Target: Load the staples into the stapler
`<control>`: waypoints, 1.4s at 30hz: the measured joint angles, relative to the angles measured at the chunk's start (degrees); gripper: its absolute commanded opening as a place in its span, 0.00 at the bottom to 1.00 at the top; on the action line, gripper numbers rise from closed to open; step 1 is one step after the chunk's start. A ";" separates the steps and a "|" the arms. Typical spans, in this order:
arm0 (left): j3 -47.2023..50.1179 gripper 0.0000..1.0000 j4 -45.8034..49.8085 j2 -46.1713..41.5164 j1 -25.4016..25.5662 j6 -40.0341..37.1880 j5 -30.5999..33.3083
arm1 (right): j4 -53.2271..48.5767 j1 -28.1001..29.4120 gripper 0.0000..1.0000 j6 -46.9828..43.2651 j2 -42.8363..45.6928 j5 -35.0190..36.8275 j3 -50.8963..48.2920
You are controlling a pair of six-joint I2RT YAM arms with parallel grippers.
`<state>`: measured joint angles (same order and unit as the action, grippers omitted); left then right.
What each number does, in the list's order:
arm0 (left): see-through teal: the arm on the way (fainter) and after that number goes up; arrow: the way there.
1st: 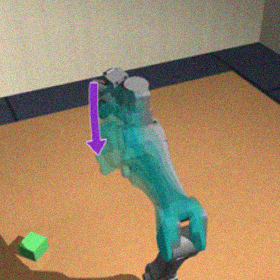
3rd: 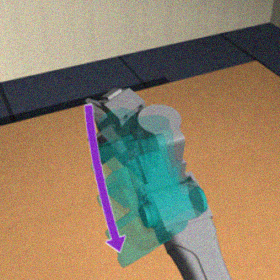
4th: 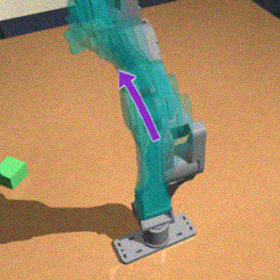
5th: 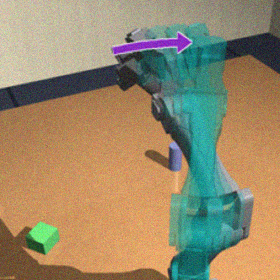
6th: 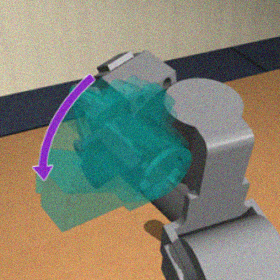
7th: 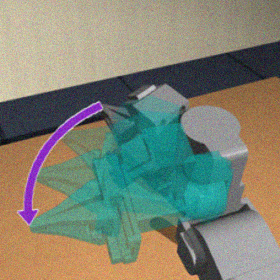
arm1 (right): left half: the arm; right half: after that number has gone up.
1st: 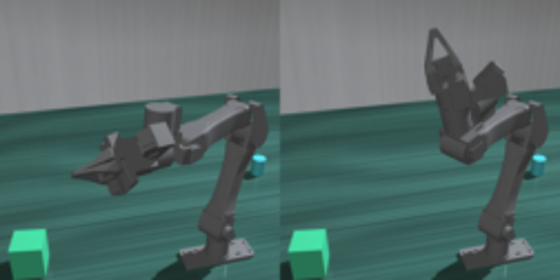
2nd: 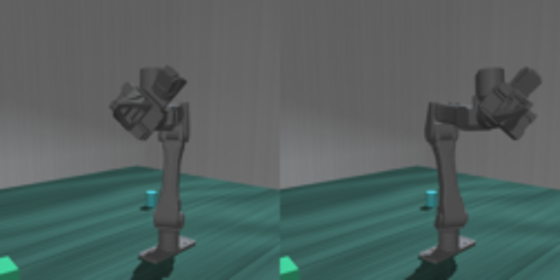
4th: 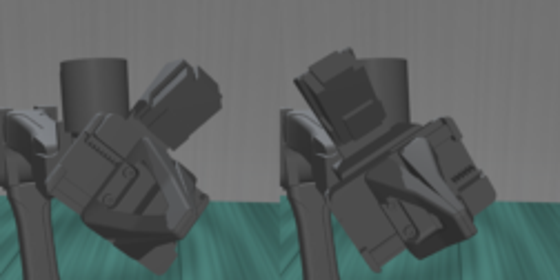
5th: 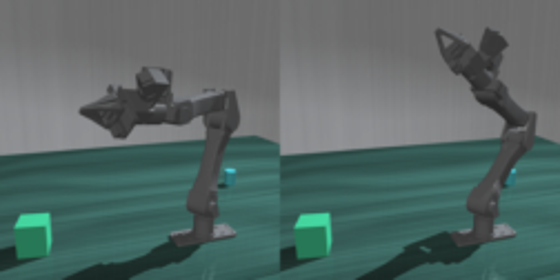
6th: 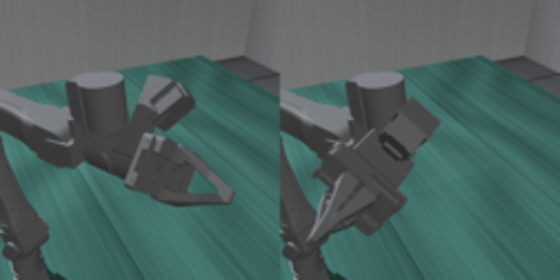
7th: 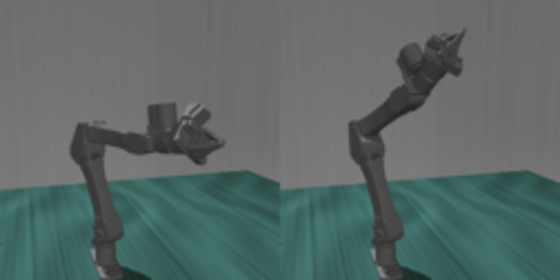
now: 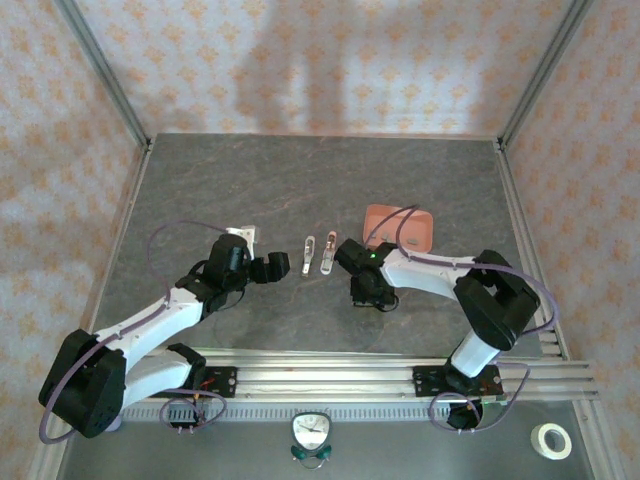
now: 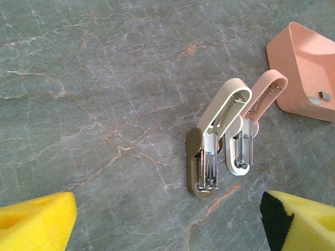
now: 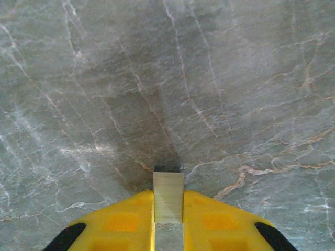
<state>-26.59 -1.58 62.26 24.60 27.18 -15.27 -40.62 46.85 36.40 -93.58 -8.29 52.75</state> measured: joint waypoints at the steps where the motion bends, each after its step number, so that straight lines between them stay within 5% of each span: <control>1: 0.13 0.92 0.02 -0.04 0.00 0.02 0.00 | -0.09 0.00 0.29 -0.35 -0.07 -0.09 0.07; 11: 0.83 0.92 -0.13 -0.31 0.00 0.02 0.02 | -8.20 -0.17 0.34 -2.21 3.23 0.46 6.25; 42: 1.68 0.92 -0.37 -0.31 0.00 0.00 0.02 | -6.05 -5.44 0.27 -2.25 -3.15 -5.68 5.95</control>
<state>-24.91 -1.96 61.95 24.60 27.18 -15.25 -46.68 41.41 34.15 -96.73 -13.98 58.70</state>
